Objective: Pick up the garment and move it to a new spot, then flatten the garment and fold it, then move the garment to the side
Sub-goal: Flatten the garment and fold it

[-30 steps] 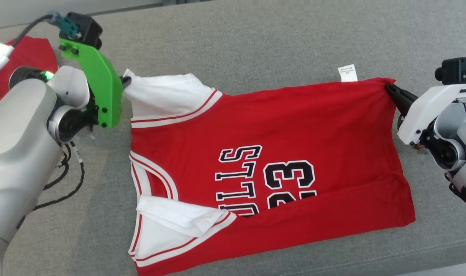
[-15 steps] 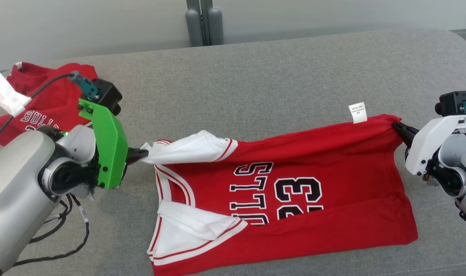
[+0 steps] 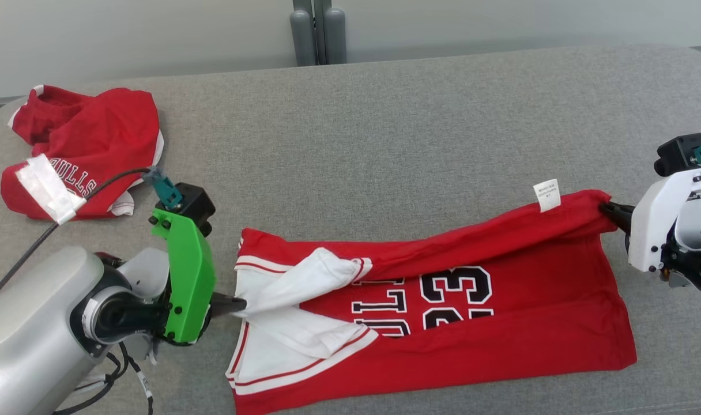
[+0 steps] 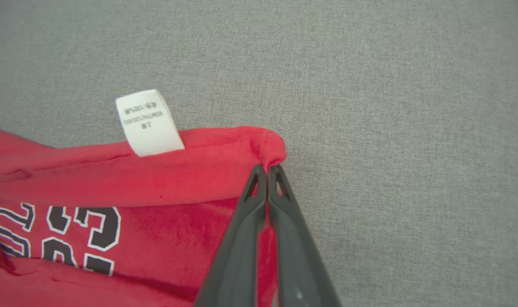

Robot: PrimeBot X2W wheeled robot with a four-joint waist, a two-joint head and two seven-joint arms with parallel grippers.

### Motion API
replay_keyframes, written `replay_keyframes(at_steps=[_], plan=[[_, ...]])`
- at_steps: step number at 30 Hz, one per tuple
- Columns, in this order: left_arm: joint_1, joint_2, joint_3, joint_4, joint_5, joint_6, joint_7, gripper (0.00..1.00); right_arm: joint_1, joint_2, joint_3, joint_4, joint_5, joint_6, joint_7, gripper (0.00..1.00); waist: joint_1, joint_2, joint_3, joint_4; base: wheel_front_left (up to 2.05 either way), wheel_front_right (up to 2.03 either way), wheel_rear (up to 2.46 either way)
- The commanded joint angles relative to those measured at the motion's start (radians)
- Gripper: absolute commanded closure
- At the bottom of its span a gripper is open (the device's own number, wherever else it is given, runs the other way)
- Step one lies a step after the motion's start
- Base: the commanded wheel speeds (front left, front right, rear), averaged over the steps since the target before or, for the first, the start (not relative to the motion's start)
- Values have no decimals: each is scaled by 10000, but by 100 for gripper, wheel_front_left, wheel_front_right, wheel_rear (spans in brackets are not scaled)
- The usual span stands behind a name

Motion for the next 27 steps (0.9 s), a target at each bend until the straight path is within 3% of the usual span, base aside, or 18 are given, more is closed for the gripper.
replay_keyframes(at_steps=[1, 11, 27], plan=[[173, 58, -26, -75, -135, 84, 83, 100, -103, -77, 164, -108, 122, 1, 111, 100, 0, 0, 45, -6, 0, 0, 0], [639, 109, -311, -407, -438, 431, 551, 100, -469, -538, 1293, -590, 517, 1, 486, 100, 0, 0, 28, -49, 0, 0, 0], [1146, -29, -552, 184, -411, 323, 367, 100, -369, -1438, 2696, -1573, 1731, 1, 973, 100, 0, 0, -302, -260, 0, 0, 0]])
